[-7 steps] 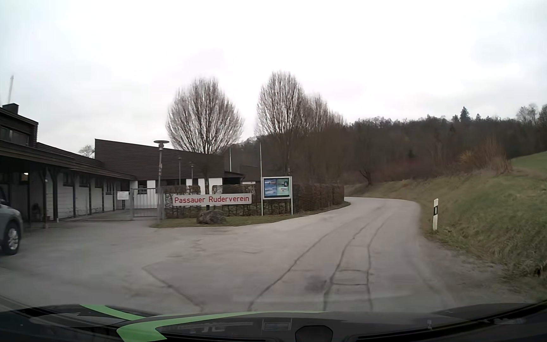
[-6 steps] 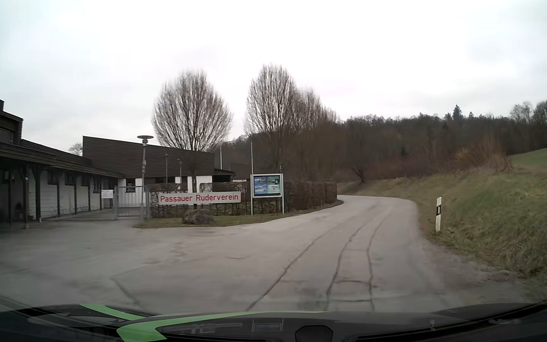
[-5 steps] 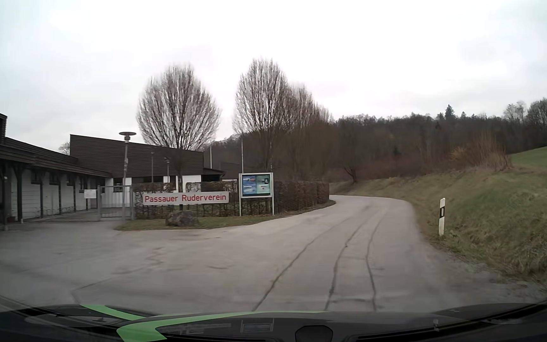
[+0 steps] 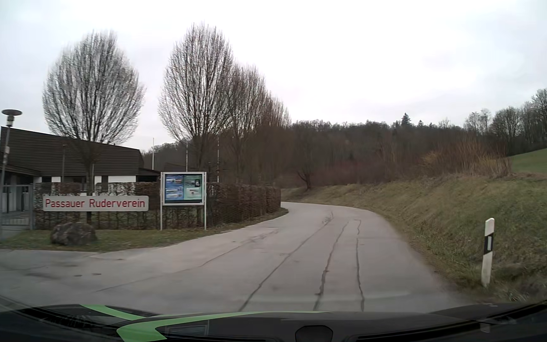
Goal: Follow the waypoints while adhering to traffic rules and regulations
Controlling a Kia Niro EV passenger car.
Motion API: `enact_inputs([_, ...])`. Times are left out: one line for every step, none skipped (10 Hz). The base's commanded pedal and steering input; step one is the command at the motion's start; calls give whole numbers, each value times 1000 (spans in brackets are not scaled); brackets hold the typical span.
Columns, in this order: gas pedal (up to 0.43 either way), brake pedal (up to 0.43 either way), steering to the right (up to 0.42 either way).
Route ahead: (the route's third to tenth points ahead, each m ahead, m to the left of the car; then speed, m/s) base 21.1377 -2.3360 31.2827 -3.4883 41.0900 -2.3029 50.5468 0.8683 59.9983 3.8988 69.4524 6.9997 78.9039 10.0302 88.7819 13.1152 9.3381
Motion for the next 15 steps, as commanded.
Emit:
enact_inputs([130,0,120])
enact_inputs([130,0,109])
enact_inputs([130,0,91])
enact_inputs([130,0,71])
enact_inputs([130,0,60])
enact_inputs([130,0,54])
enact_inputs([130,0,47])
enact_inputs([130,0,34])
enact_inputs([130,0,19])
enact_inputs([130,0,5])
enact_inputs([130,0,3])
enact_inputs([130,0,3])
enact_inputs([130,0,-5])
enact_inputs([130,0,-8])
enact_inputs([130,0,-8])
